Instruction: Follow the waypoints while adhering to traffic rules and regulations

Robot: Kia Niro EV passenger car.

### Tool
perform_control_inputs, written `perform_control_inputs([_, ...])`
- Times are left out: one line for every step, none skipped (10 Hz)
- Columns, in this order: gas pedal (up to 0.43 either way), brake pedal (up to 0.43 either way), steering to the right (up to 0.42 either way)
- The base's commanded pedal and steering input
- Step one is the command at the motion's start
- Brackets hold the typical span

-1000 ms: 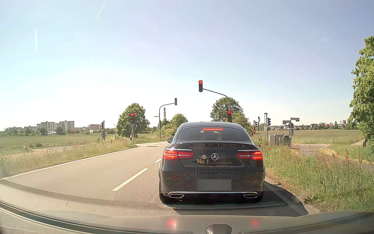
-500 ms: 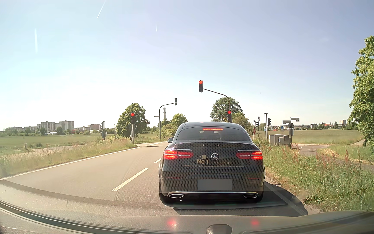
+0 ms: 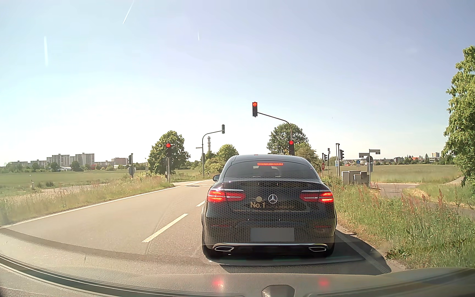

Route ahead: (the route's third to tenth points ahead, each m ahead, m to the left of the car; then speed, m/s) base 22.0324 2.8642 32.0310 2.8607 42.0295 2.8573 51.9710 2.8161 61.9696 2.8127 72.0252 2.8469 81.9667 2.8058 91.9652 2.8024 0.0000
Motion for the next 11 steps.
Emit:
perform_control_inputs([0.0, 0.311, 0.01])
perform_control_inputs([0.0, 0.311, 0.009])
perform_control_inputs([0.0, 0.311, 0.009])
perform_control_inputs([0.0, 0.311, 0.01])
perform_control_inputs([0.0, 0.311, 0.01])
perform_control_inputs([0.0, 0.311, 0.009])
perform_control_inputs([0.0, 0.311, 0.01])
perform_control_inputs([0.0, 0.311, 0.01])
perform_control_inputs([0.0, 0.317, 0.01])
perform_control_inputs([0.0, 0.317, 0.01])
perform_control_inputs([0.0, 0.311, 0.01])
